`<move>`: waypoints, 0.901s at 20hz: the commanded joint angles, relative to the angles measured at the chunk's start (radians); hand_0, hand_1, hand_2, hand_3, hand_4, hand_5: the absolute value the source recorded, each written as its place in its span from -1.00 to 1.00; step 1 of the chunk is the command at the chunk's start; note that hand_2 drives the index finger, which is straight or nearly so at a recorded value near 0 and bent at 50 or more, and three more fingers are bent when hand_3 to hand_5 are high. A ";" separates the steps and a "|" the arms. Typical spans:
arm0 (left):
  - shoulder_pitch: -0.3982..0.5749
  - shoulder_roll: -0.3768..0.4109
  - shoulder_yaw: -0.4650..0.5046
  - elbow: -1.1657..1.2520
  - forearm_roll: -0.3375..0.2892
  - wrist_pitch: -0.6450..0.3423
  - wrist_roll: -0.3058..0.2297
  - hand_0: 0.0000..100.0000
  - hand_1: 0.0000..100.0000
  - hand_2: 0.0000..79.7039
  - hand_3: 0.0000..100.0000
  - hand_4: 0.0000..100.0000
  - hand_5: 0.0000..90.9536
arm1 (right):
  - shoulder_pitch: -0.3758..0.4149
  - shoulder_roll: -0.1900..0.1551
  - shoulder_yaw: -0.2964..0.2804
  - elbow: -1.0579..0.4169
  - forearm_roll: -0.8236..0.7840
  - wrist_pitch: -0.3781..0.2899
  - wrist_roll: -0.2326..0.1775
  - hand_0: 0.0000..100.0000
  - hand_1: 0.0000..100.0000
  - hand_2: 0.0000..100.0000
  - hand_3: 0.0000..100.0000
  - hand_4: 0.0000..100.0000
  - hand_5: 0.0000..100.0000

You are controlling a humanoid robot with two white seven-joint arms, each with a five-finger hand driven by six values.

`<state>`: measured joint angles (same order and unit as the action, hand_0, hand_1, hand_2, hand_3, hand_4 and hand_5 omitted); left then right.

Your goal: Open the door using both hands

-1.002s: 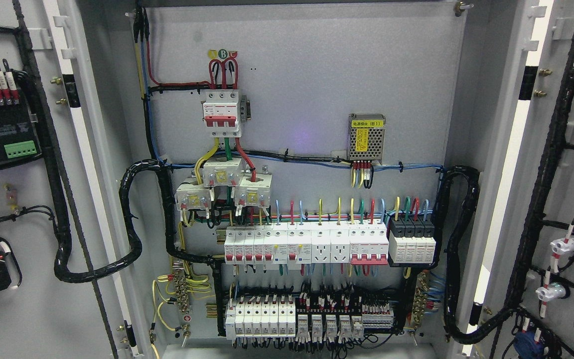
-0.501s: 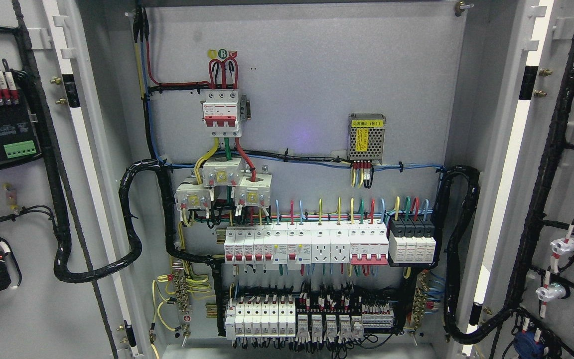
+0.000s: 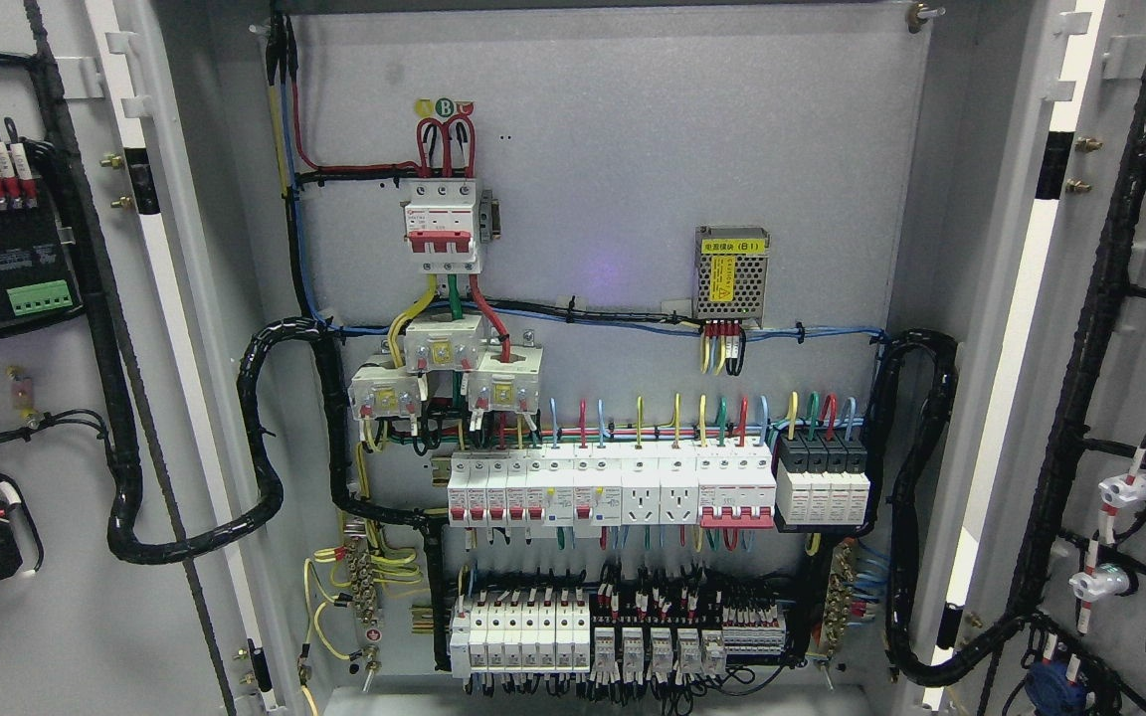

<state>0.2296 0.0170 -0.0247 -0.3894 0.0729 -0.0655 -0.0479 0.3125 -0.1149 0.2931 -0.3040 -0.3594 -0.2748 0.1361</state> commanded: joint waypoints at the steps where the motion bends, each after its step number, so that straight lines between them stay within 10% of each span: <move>1: -0.010 -0.046 0.106 0.221 -0.110 0.001 0.000 -1.00 -1.00 -1.00 -1.00 -0.93 -1.00 | -0.062 0.089 -0.014 0.121 0.079 0.116 -0.058 -1.00 -1.00 -1.00 -1.00 -1.00 -1.00; 18: -0.010 -0.049 0.181 0.291 -0.219 0.009 -0.046 -1.00 -1.00 -1.00 -1.00 -0.94 -1.00 | -0.193 0.162 -0.019 0.233 0.163 0.318 -0.070 -1.00 -1.00 -1.00 -1.00 -1.00 -1.00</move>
<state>0.2198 0.0034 0.0914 -0.1764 -0.1011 -0.0594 -0.0897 0.1545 0.0030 0.2793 -0.1499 -0.2067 0.0336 0.0668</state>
